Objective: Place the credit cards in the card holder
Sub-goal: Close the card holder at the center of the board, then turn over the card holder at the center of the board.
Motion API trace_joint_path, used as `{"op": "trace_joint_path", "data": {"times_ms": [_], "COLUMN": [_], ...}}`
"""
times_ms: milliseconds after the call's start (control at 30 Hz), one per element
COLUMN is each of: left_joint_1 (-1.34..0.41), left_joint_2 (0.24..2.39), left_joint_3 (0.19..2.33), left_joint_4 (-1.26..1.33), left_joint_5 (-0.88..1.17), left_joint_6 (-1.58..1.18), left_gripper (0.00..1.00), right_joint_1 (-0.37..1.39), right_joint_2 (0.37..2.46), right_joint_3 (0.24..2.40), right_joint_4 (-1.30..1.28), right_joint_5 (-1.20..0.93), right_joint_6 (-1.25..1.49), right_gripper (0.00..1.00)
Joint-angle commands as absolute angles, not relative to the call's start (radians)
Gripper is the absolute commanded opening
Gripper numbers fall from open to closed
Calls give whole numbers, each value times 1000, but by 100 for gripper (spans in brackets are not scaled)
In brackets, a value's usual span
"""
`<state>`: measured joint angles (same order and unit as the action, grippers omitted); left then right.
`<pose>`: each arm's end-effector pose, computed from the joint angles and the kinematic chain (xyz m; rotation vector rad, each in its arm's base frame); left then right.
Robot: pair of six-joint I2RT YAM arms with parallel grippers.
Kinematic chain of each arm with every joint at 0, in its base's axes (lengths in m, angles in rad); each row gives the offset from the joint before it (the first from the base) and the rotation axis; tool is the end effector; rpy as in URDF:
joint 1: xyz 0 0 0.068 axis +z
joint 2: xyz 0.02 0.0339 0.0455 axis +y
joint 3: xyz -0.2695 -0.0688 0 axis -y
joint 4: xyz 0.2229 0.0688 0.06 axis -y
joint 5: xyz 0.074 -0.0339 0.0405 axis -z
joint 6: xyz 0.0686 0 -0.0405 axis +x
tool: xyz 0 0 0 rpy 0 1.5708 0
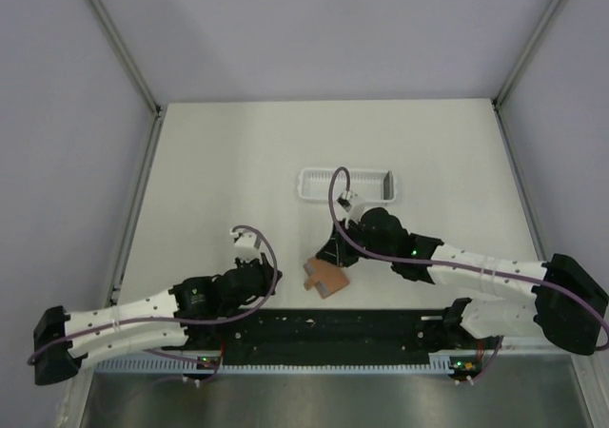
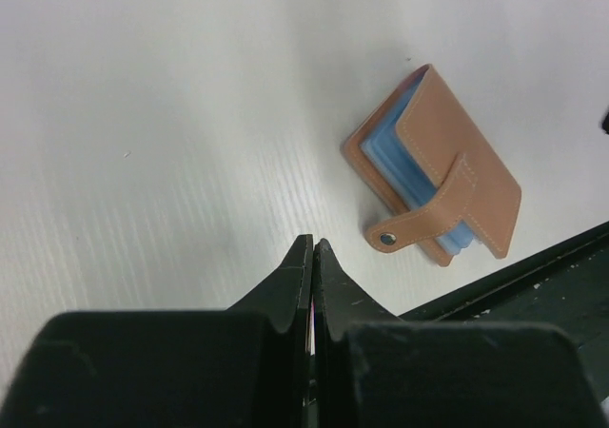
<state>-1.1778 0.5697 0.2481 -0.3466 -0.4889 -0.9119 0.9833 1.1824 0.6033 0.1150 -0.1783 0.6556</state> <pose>0.0792 -0.1069 0.1620 0.0281 2.2239 -0.6490 0.1361 0.2264 0.2278 -0.4890 2.1968 1.1515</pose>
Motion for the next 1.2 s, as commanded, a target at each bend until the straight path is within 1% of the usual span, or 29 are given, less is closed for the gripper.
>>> {"op": "trace_joint_path", "data": {"times_ms": [0,200,300,500,667,800,900,967,1167], "left_joint_1": [-1178,-1178,-1177,-1177,-1178,-1180,-1180,-1180,-1180], "left_joint_2": [623,718,770,894,1046,1124,1141,1141,1149], "left_joint_3": [342,411,436,449,463,430,394,365,311], "left_joint_4": [-238,-164,-121,-11,61,126,138,140,147], "left_joint_5": [-517,-496,-471,-391,-275,-242,-256,-265,-259], "left_joint_6": [-828,-761,-743,-723,-735,-771,-807,-819,-838], "left_gripper": [0,0,0,0,0,0,0,0,0], "right_joint_1": [948,951,956,957,957,957,957,956,940], "right_joint_2": [1201,1382,1453,1480,1483,1485,1464,1428,1295], "right_joint_3": [568,549,548,525,525,529,531,529,546], "right_joint_4": [61,169,172,187,193,195,189,170,42], "right_joint_5": [-78,-166,-167,-167,-166,-173,-186,-175,-124], "right_joint_6": [647,670,689,709,713,713,707,703,658], "right_gripper": [8,1,0,0,0,0,5,12,41]}}
